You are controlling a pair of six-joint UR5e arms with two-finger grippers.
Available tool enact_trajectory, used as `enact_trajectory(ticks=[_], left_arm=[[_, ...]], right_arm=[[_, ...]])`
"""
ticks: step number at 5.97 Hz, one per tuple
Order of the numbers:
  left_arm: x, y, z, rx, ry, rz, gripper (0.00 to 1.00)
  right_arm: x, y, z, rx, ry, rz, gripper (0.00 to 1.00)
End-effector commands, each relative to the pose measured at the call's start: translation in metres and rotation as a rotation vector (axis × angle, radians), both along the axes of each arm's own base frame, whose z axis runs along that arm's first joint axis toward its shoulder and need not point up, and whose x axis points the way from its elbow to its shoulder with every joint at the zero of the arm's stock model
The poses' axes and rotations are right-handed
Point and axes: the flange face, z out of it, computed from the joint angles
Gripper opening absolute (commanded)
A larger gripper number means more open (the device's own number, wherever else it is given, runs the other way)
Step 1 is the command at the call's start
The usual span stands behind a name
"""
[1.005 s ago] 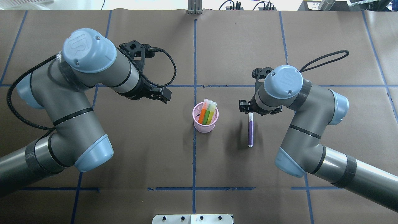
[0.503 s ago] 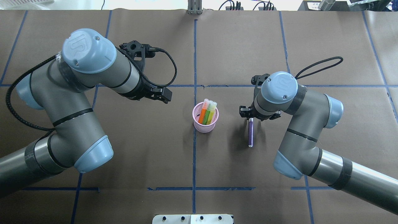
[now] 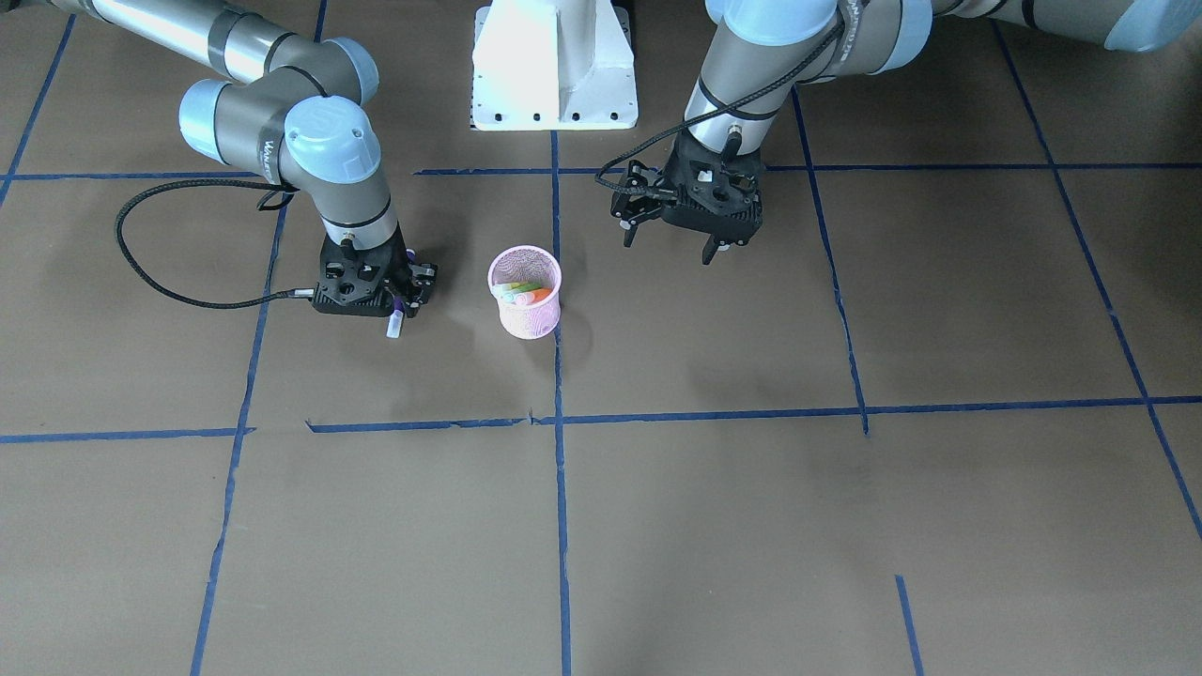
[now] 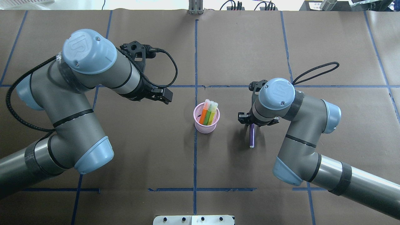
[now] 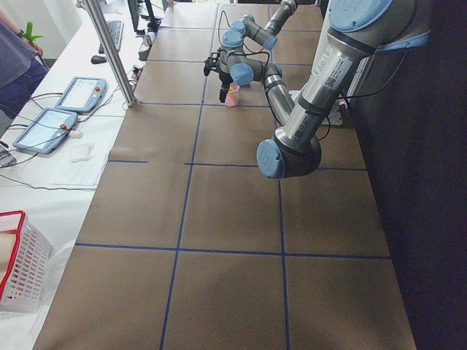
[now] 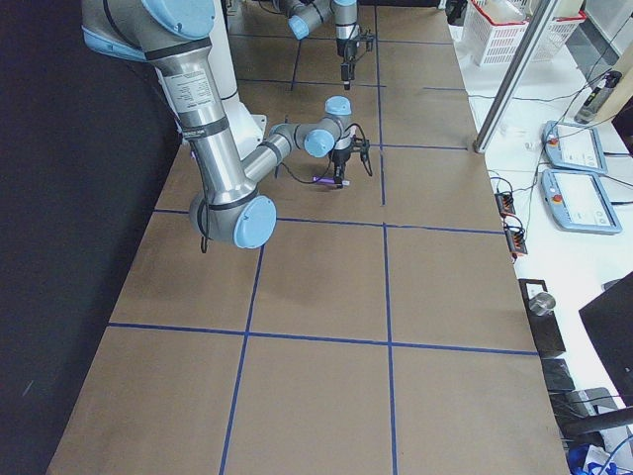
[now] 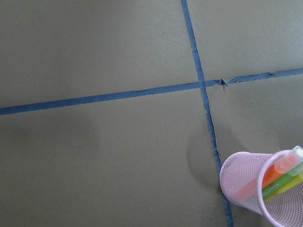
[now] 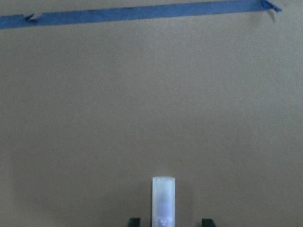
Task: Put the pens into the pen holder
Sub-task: 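Lower the right gripper onto the purple marker and grasp it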
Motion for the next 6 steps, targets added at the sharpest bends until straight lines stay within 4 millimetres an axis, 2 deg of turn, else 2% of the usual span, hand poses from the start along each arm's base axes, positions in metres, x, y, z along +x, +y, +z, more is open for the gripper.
enact_trajectory(ticks=[1,3,4,6], left_arm=[[0.0,0.0,0.0,0.0,0.001,0.0,1.0],[0.0,0.001,0.0,0.001,0.002,0.003,1.0],[0.001,0.0,0.001,-0.001,-0.001,0.002,1.0],[0.01,-0.001,0.01,-0.001,-0.024,0.012,1.0]], right_arm=[[-0.003,0.006,0.0,-0.022,-0.014,-0.029,0.28],[-0.006,0.012,-0.005,-0.009,-0.016,-0.029,0.02],[0.005,0.01,-0.025,0.013,-0.05,-0.018,0.0],[0.061,-0.006,-0.085,0.145,-0.118,0.171,0.0]])
